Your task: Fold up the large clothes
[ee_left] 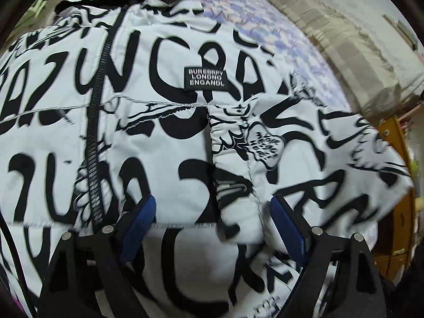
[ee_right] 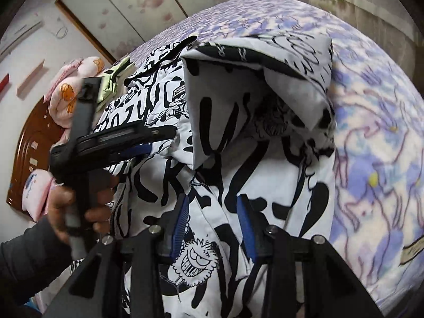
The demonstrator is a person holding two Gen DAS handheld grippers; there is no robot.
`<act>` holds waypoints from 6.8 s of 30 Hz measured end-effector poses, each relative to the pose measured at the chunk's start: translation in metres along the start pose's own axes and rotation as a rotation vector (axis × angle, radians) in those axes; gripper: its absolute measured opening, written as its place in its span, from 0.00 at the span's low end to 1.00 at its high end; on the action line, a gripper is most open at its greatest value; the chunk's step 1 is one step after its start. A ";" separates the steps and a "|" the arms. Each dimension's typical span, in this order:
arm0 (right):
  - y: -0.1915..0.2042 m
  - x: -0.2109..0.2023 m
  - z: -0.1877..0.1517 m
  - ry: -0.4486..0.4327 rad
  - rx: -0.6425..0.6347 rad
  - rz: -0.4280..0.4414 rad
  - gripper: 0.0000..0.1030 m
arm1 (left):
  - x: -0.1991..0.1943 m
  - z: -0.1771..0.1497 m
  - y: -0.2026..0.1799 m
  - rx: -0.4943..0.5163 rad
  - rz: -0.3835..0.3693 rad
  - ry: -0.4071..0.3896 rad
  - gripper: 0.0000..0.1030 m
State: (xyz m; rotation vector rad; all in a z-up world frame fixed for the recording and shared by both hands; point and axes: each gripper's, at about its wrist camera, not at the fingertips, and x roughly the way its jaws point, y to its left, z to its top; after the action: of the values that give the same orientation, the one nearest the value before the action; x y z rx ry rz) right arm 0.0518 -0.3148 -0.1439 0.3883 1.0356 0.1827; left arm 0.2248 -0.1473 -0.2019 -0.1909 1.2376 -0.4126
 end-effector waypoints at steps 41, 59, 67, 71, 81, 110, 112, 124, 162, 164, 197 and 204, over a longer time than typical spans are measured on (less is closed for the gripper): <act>-0.028 0.019 0.031 0.009 -0.102 -0.457 0.42 | -0.066 -0.001 0.102 0.009 0.300 -0.089 0.30; -0.076 0.001 0.119 -0.042 0.179 -0.116 0.54 | -0.059 0.055 0.109 -0.050 0.130 -0.080 0.20; -0.092 0.065 0.162 0.004 0.199 -0.157 0.54 | -0.073 0.093 0.118 -0.047 0.234 -0.237 0.18; -0.100 0.090 0.170 0.024 0.233 -0.168 0.54 | -0.039 0.081 0.146 -0.106 0.253 -0.116 0.27; -0.090 0.091 0.173 0.011 0.111 -0.300 0.12 | -0.034 0.073 0.134 -0.038 0.317 -0.138 0.32; -0.051 0.024 0.019 0.093 -0.082 -0.381 0.11 | -0.068 0.004 0.122 -0.006 0.407 -0.110 0.38; -0.040 0.006 0.021 0.053 -0.085 -0.382 0.12 | -0.078 -0.001 0.113 0.035 0.459 -0.125 0.46; 0.078 0.039 0.056 -0.063 -0.268 -0.195 0.30 | -0.071 -0.007 0.031 0.100 0.201 -0.215 0.50; 0.077 0.016 0.015 0.126 -0.135 -0.321 0.08 | -0.163 -0.100 0.059 0.087 0.313 -0.148 0.62; 0.087 0.013 0.010 0.134 -0.139 -0.314 0.08 | -0.176 -0.113 0.062 0.087 0.325 -0.162 0.62; 0.324 0.039 -0.052 0.135 -0.426 -0.143 0.08 | -0.373 -0.151 0.297 -0.347 0.266 -0.327 0.66; 0.370 0.063 -0.035 0.118 -0.468 -0.122 0.22 | -0.377 -0.144 0.373 -0.484 0.262 -0.301 0.68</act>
State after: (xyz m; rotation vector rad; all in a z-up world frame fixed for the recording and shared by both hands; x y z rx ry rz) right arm 0.0656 0.0531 -0.0629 -0.1103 1.0915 0.3323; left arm 0.0640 0.3565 -0.0527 -0.4796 1.0286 0.1466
